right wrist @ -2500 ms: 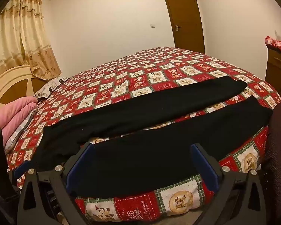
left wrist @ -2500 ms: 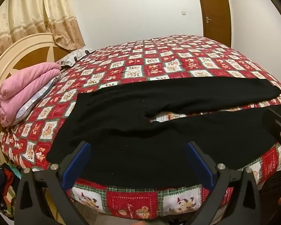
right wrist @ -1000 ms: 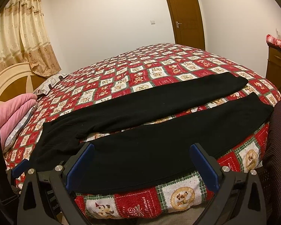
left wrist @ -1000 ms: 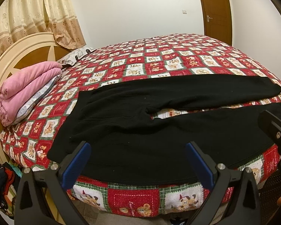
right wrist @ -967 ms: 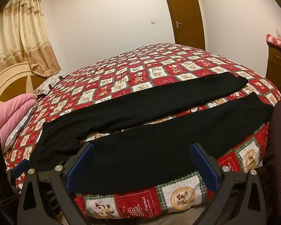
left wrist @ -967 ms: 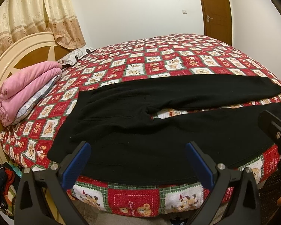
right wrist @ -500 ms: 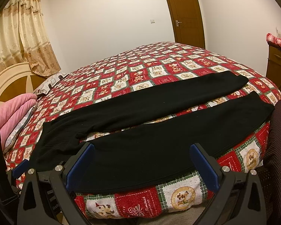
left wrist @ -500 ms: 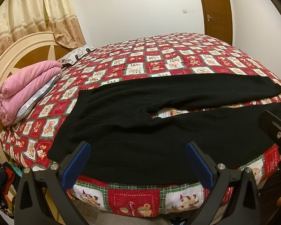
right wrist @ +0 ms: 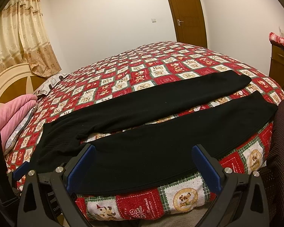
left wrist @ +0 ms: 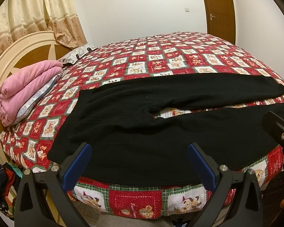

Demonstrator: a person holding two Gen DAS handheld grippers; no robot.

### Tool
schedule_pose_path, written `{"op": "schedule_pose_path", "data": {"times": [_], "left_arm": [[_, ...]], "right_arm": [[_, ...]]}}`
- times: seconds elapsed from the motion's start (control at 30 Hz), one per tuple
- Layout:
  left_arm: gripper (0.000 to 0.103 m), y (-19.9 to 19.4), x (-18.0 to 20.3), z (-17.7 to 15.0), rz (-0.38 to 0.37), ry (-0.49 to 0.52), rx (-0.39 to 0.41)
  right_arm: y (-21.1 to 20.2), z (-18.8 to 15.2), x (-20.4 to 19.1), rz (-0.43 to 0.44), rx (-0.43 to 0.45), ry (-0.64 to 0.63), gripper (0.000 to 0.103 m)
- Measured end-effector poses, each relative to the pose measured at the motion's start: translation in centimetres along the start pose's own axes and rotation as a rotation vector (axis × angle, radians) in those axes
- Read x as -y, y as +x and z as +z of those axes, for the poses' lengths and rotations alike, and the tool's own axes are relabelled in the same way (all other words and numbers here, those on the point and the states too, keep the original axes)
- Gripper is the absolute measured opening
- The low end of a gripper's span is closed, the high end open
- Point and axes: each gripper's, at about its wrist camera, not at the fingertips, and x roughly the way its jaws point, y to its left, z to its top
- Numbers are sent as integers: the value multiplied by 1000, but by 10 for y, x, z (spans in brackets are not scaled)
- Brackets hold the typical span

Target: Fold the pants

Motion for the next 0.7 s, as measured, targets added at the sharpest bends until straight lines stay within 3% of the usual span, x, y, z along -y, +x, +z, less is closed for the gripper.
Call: {"op": "schedule_pose_path", "data": {"times": [0.7], "left_arm": [[103, 9, 6, 0, 2, 3, -41]], "right_arm": [[11, -6, 2, -9, -32, 13, 102]]}}
